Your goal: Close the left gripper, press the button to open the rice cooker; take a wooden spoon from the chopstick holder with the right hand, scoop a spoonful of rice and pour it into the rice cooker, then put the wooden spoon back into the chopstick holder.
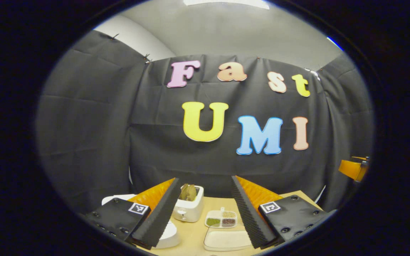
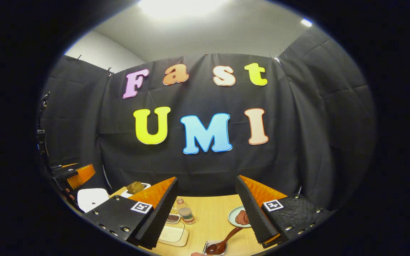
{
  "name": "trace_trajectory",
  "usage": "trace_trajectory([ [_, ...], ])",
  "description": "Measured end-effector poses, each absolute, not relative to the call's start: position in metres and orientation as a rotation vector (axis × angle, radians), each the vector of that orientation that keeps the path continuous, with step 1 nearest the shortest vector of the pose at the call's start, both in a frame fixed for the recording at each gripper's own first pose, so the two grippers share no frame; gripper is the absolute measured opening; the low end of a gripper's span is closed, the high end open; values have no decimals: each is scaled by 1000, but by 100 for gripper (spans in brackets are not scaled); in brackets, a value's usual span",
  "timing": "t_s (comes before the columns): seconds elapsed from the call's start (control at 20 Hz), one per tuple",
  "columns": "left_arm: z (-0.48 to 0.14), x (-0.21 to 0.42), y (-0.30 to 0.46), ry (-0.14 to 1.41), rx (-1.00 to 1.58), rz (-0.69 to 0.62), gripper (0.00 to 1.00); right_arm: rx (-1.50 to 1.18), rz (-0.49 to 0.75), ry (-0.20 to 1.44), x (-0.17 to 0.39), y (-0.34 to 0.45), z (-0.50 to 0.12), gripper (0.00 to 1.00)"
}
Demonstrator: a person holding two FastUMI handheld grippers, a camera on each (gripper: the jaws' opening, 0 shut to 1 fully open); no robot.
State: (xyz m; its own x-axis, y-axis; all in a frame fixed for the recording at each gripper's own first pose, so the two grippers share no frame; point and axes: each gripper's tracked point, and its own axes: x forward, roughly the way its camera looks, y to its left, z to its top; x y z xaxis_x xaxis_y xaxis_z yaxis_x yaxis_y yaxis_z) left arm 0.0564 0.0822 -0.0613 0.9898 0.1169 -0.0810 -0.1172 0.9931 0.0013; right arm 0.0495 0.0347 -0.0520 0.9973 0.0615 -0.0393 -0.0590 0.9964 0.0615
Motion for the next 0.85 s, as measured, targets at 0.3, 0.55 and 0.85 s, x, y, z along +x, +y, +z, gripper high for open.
trace_trajectory([
  [0.3, -9, 36, 29, -4, 7, 2, 99, 66, 11, -27, 40, 32, -26, 97],
  [0.55, -21, 36, 34, 28, -37, -17, 99, 53, 19, -18, 34, 48, -27, 98],
  [0.85, -20, 41, 53, 34, -27, -37, 99, 40, 10, -10, 34, 67, -32, 98],
])
